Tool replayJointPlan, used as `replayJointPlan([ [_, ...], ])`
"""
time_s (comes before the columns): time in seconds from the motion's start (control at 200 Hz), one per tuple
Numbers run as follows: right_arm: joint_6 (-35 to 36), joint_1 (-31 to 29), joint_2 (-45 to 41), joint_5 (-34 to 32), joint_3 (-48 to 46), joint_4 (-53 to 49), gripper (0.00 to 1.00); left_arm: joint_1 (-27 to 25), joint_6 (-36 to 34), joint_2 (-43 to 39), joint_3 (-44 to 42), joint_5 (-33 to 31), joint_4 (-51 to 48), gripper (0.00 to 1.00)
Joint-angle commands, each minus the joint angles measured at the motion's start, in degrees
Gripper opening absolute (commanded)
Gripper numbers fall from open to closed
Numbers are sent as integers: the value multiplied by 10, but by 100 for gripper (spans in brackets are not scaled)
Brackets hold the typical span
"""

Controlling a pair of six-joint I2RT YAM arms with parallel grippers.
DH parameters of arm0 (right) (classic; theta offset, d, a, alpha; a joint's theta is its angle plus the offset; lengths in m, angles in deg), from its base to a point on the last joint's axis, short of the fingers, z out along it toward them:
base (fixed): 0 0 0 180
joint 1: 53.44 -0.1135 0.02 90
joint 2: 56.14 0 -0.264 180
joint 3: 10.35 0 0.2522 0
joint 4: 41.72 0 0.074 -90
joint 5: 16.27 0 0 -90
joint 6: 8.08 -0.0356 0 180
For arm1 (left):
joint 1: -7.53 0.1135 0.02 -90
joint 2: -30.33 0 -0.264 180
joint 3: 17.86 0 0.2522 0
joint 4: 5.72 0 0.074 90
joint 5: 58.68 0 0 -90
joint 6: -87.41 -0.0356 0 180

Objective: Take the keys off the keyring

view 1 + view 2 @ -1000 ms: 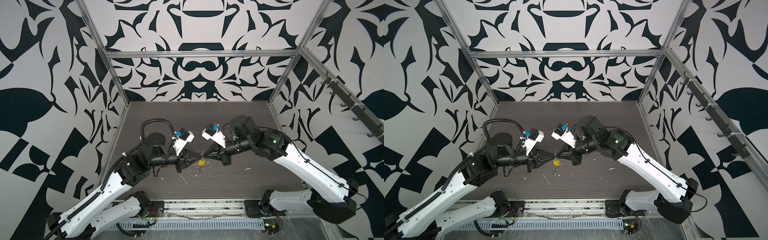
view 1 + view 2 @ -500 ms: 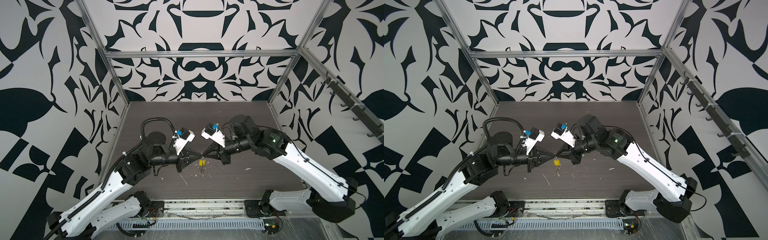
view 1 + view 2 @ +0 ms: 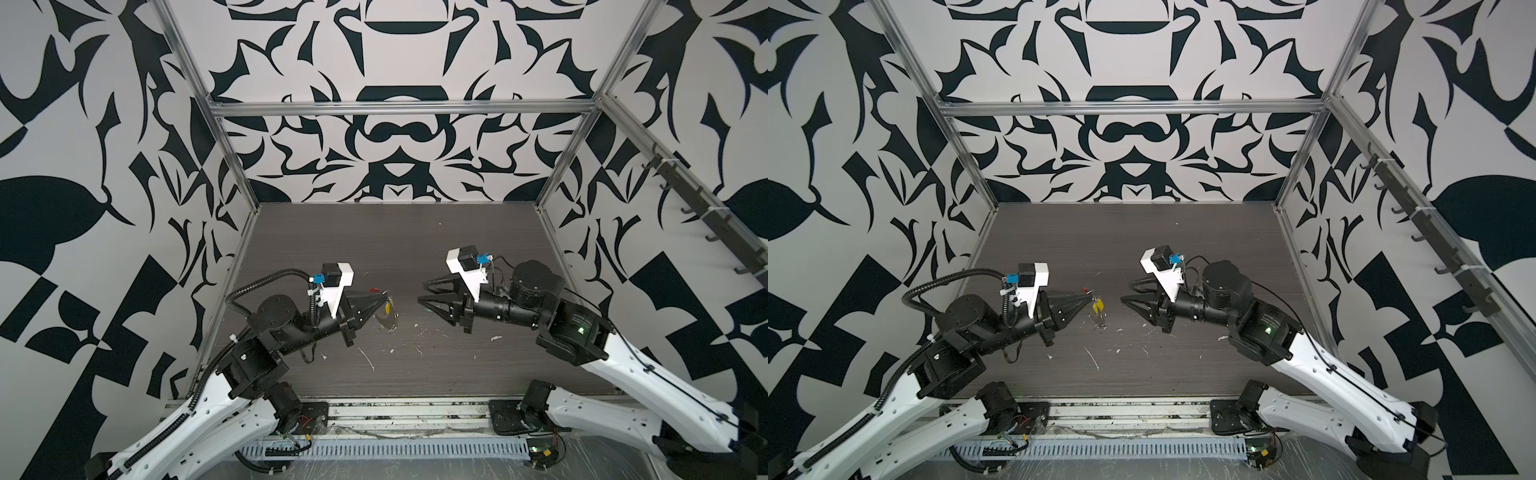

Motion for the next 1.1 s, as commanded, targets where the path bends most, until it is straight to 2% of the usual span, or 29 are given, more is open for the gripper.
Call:
replayJointPlan([
  [0.0, -39, -3, 13, 15, -9, 100, 40, 2, 8, -6, -20, -12, 108, 0],
  [0.485, -97, -4, 43, 53, -37, 238, 43, 1, 12, 15, -61, 42, 217, 0],
  [0.725, -109, -5, 59, 81, -29, 244, 42, 1, 14, 12, -69, 46, 233, 0],
  [1.095, -124, -6, 62, 111, -29, 261, 26, 1, 18, 17, -71, 48, 237, 0],
])
